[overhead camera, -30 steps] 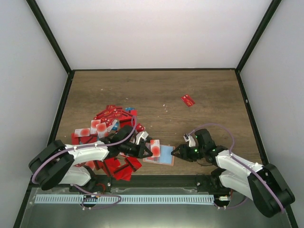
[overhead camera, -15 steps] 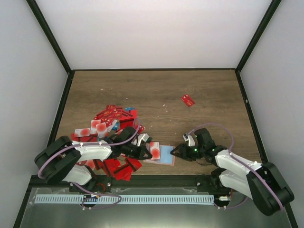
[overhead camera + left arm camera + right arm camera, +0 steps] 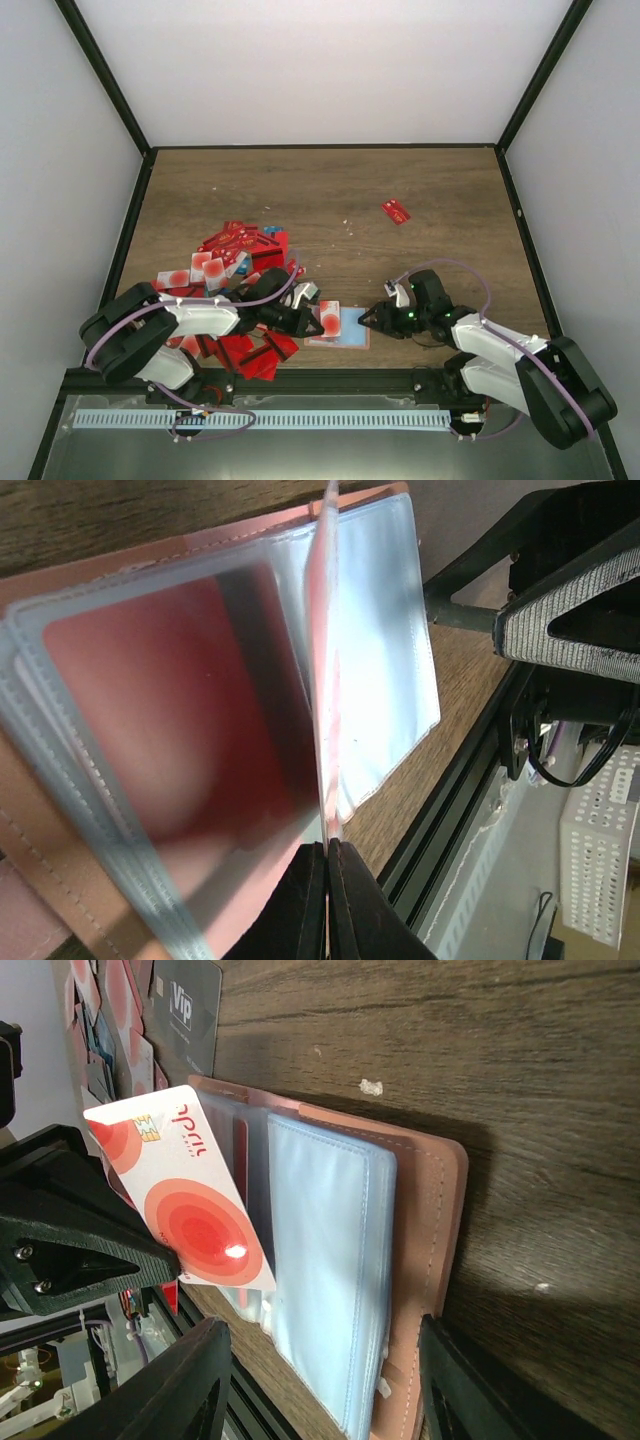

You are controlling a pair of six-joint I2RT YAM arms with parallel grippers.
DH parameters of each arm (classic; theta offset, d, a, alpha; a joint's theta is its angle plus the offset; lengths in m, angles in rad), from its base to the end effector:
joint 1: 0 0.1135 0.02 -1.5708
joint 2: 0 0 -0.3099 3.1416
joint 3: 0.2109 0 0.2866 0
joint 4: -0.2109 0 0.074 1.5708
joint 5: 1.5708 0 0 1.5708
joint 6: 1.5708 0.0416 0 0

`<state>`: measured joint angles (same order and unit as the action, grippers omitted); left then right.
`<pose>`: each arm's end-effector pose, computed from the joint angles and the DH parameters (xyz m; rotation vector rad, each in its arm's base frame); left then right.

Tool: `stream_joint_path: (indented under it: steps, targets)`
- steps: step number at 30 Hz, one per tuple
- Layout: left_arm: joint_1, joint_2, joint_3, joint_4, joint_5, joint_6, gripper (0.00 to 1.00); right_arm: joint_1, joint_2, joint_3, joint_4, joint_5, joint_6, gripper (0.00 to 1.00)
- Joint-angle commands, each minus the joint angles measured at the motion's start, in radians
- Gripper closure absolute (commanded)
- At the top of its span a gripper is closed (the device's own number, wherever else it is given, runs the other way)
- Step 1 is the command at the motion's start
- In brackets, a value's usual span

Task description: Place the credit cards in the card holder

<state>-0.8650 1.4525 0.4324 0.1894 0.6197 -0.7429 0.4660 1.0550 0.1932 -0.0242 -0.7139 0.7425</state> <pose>0.1463 -0.2089 0.1342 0.5050 2.7044 -1.3692 0.1323 0.0971 0.1278 0.0163 2.6758 1.3512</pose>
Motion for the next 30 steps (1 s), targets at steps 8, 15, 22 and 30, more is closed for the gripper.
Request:
stream_joint_path:
  steps: [8,15,22,30]
  targets:
    - [-0.007,0.043,0.000,0.066,0.029,-0.093,0.96,-0.009,-0.004,-0.021,0.033,-0.021,0.011,0.47]
    - [-0.007,0.053,-0.014,0.056,0.019,-0.115,0.96,-0.009,-0.010,-0.023,0.029,-0.020,0.010,0.47]
    - [-0.006,-0.021,-0.015,-0.015,-0.067,-0.160,0.96,-0.009,-0.031,-0.031,0.023,-0.014,0.015,0.47]
    - [-0.014,-0.016,-0.024,0.002,-0.069,-0.183,0.96,-0.009,-0.032,-0.031,0.026,-0.016,0.016,0.47]
